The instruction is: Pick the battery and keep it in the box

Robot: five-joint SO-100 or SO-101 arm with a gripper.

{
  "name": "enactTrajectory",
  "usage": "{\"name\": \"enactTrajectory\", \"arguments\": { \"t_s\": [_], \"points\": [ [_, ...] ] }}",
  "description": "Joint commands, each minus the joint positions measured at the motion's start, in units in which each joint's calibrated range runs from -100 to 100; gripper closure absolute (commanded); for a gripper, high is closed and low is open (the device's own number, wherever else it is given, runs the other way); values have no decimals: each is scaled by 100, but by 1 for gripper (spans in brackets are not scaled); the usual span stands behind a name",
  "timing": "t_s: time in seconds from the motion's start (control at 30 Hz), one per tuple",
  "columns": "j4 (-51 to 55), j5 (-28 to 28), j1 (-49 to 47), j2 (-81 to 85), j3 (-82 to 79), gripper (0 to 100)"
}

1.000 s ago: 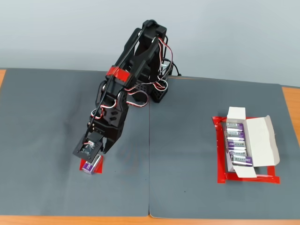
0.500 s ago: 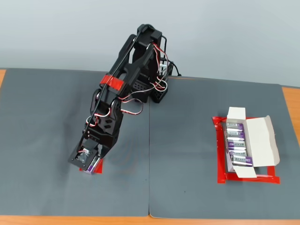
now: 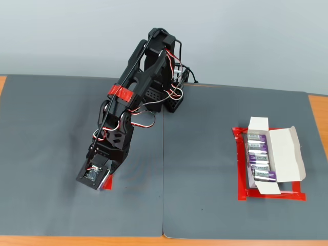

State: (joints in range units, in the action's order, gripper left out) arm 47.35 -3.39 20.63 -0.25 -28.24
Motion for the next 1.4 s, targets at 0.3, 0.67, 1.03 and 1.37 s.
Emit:
{"name": "enactTrajectory", "arguments": {
  "t_s": [0.3, 0.67, 1.03, 1.37],
  "points": [
    [-439, -17, -31, -352, 486, 73],
    [-508, -12, -128, -428, 504, 73],
    [-517, -12, -105, -784, 558, 73],
    [-725, -17, -68, -988, 558, 73]
  ]
}}
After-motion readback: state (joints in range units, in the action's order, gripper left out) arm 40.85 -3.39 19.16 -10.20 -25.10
